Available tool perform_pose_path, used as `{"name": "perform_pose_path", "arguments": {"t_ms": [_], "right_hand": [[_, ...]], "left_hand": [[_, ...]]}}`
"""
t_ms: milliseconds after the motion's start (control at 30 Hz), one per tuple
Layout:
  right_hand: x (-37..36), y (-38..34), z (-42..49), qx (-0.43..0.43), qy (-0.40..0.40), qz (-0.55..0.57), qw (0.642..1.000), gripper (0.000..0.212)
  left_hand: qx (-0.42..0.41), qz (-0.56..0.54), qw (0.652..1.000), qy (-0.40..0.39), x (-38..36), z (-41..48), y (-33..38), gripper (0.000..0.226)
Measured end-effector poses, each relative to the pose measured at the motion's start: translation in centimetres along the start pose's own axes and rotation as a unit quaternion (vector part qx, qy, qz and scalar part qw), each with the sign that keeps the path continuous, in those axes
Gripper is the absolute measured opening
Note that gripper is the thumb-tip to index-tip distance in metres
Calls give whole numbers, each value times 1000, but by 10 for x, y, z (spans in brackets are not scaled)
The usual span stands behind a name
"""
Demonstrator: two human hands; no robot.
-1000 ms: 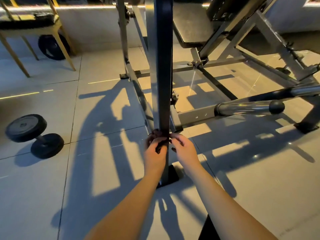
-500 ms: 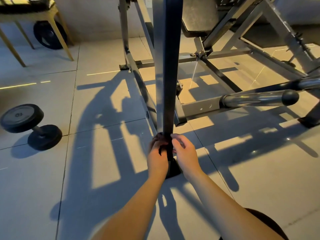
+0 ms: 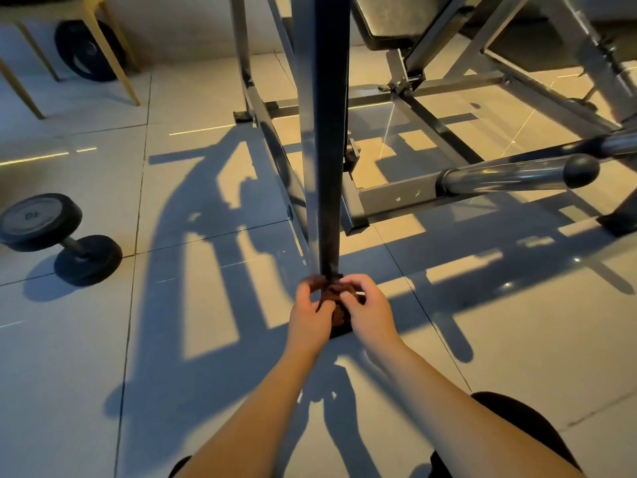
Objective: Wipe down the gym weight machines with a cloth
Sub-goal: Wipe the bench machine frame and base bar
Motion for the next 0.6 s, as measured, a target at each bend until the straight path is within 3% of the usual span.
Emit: {"name": "perform_pose_path", "arguments": {"t_ms": [133,233,300,433,600], "right_hand": [[14,-15,18,22,116,60,991,23],[6,-24,30,40,47,87,994,21],[-6,-24,32,55,-9,57,997,18],[-20,-7,36,97,35,5,995,18],[-23,27,39,33,16,-34,999,20]], "left_hand": [[-10,22,999,41,-9,8,0,31],[-49,25,997,53,-13,7,1,29],[-31,11,998,51,-15,6,-1,29],[-4,2,998,57,-20,7,-7,32],[38,-5,997,62,-20,1,-22,30]]}}
Point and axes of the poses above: each hand's wrist, its own z-axis towards the middle knuckle, its own x-axis out of the back of the hand, y = z × x, the point moved 1 cm from there along z, towards the middle knuckle, and after that the axes turned 10 degrees about y, right-handed, at the moved point
